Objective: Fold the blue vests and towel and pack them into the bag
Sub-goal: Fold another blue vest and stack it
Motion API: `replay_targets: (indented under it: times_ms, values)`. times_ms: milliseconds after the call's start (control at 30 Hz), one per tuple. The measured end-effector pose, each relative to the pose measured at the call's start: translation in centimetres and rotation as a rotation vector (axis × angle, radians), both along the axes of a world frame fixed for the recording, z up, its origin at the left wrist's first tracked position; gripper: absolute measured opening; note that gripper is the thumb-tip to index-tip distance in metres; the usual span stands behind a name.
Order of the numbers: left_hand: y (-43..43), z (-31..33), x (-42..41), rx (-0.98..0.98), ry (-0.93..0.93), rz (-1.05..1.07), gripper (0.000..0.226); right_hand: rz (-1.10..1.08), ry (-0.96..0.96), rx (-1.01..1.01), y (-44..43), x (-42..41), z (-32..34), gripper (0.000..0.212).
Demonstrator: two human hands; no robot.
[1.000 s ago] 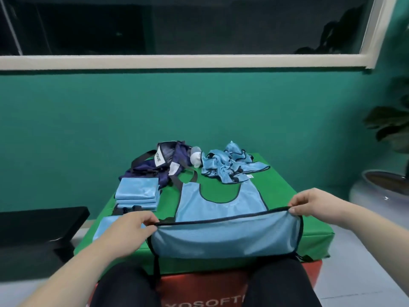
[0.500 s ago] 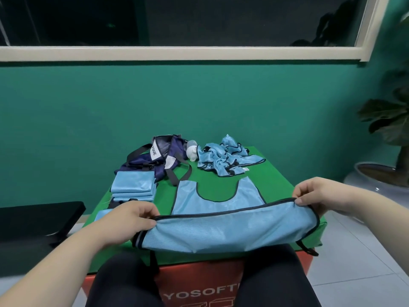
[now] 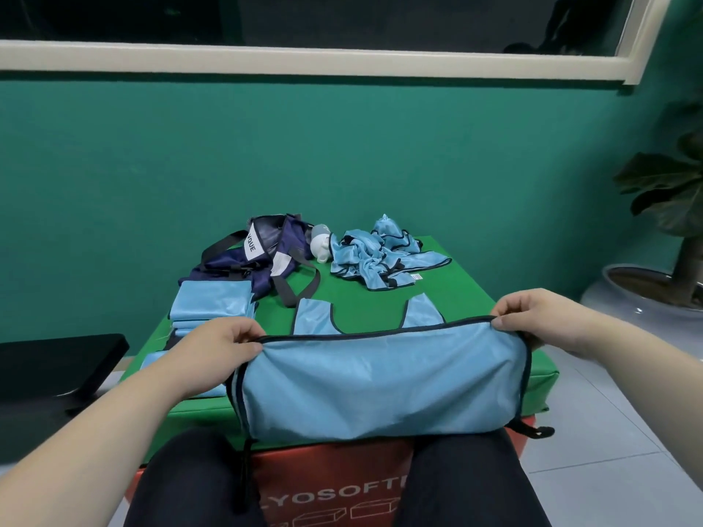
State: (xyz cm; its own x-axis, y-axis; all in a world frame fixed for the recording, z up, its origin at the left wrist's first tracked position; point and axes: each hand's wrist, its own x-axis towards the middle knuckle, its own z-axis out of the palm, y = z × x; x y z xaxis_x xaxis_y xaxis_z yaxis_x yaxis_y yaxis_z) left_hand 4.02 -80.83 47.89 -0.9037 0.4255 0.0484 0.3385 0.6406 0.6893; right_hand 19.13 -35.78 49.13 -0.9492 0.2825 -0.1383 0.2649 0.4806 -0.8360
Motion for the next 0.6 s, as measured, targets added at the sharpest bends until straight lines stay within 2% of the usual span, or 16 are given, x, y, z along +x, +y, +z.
replay_targets:
  times_ms: [133,300,433,600]
  values:
    - [2.0,-1.1,-3.4,-0.057,0.108,0.049,0.013,-0.080,0.052,0.020,1.0,-3.0,-1.3,0.008]
    - [5.3,-2.8,-8.4,-0.092,0.186,0.084,0.013,-0.281,0.129,0.261,1.8,-8.5,-3.4,0.010]
    - [8.2,-4.0,-13.4,-0.131,0.229,0.137,0.010,-0.327,0.106,0.380,3.0,-13.6,-5.4,0.011]
    - [12.0,-5.5,-20.3,-0.191,0.253,0.160,0.011,-0.381,0.067,0.417,5.5,-20.2,-8.4,0.012]
